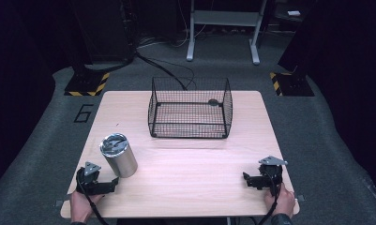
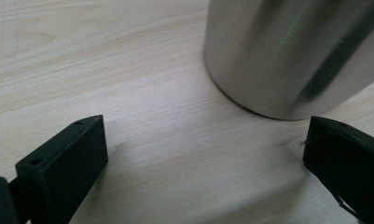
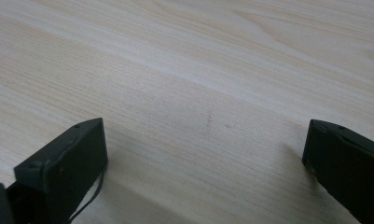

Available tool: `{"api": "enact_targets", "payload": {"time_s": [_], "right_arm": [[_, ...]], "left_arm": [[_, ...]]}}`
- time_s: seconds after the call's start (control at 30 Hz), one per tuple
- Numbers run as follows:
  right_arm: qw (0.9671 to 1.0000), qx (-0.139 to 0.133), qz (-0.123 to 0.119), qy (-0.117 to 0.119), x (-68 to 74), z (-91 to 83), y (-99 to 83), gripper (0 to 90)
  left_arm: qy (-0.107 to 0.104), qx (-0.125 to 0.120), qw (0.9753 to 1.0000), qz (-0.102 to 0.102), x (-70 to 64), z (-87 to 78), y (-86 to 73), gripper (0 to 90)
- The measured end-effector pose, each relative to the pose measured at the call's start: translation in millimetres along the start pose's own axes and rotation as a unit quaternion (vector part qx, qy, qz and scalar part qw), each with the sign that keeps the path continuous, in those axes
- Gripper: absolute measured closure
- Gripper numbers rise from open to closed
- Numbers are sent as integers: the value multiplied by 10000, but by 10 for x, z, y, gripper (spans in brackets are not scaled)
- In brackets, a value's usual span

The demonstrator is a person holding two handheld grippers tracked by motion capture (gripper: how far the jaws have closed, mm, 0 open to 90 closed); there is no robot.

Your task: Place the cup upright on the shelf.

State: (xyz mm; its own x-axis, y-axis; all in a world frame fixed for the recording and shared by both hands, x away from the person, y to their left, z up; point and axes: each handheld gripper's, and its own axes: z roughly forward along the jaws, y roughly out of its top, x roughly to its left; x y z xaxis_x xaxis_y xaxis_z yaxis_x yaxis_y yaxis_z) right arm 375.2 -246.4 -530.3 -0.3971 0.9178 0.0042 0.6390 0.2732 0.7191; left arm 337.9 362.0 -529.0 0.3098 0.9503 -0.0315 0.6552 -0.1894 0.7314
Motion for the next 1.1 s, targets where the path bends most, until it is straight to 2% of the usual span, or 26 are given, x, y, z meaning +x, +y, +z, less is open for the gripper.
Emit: {"api": "enact_targets", "payload": {"time_s": [0.03, 0.07, 0.1, 0.37, 0.57, 0.73, 0.87, 1.1], "right_arm": [[10000, 2, 0, 0, 0, 0, 0, 0], [10000, -1, -1, 0, 0, 0, 0, 0], [10000, 1, 0, 1, 0, 0, 0, 0], [10000, 1, 1, 0, 0, 0, 0, 0], [10000, 0, 1, 1, 0, 0, 0, 0], [10000, 1, 0, 1, 0, 0, 0, 0], [10000, 0, 1, 1, 0, 0, 0, 0], [10000, 1, -1, 1, 0, 0, 0, 0]], "left_arm": [[-37, 6, 10000, 9, 4, -26, 14, 0], [-66, -93, 9999, -66, -7, -41, 20, 0], [-86, -103, 9999, -27, -5, -68, 32, 0], [-298, -422, 9986, -122, -59, -247, 120, 0], [-446, -586, 9973, -26, -119, -332, 206, 0], [-472, -747, 9961, -36, -166, -378, 271, 0], [-525, -938, 9942, -78, -184, -435, 356, 0], [-512, -1100, 9926, -7, -235, -464, 471, 0]]}}
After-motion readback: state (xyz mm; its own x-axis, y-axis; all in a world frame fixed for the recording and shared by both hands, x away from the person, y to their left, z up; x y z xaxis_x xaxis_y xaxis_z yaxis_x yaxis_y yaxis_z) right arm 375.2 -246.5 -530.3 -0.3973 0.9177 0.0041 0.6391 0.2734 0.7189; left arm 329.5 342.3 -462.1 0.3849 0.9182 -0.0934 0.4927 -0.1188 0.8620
